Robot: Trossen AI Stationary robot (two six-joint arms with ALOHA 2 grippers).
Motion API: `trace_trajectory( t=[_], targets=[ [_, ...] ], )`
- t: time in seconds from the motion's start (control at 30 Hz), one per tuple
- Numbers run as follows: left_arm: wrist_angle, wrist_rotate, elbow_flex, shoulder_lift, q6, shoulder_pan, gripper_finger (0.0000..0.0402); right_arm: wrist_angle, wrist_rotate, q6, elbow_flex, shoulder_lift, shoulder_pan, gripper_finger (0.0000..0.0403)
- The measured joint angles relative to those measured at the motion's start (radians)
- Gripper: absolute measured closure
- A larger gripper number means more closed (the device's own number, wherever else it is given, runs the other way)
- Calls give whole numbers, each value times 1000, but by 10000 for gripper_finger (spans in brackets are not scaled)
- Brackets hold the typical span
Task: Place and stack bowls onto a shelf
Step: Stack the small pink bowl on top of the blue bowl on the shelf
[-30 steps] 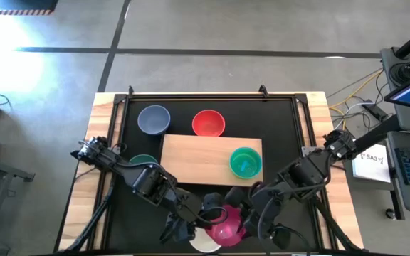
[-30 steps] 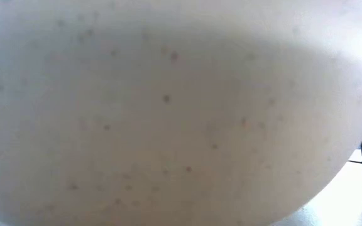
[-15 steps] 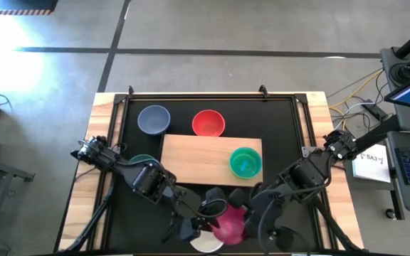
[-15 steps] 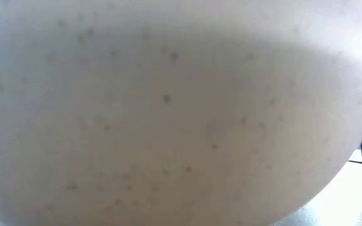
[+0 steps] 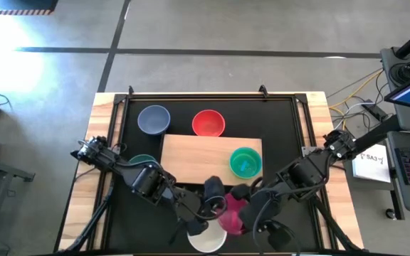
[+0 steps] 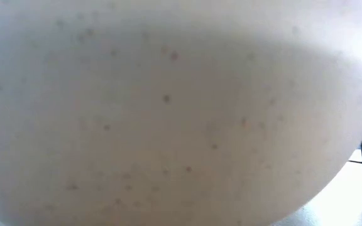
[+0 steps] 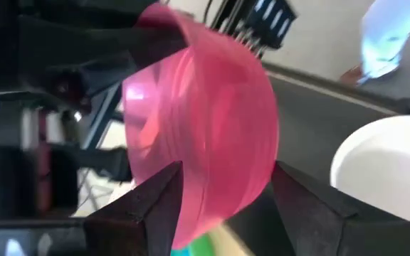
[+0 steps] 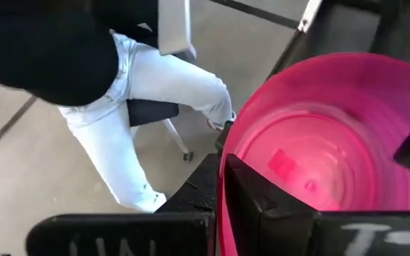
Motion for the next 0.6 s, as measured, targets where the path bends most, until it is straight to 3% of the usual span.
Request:
trace_trajectory(
  t=[0.37,0.6],
  targets=[
    [-1,-55,4,-6,18,2,204,-97,38,184,0,-15,-27,395],
    [-42,-110,20,-8,-42,12,204,-119,78,179,0,-28,-61,395]
  ],
)
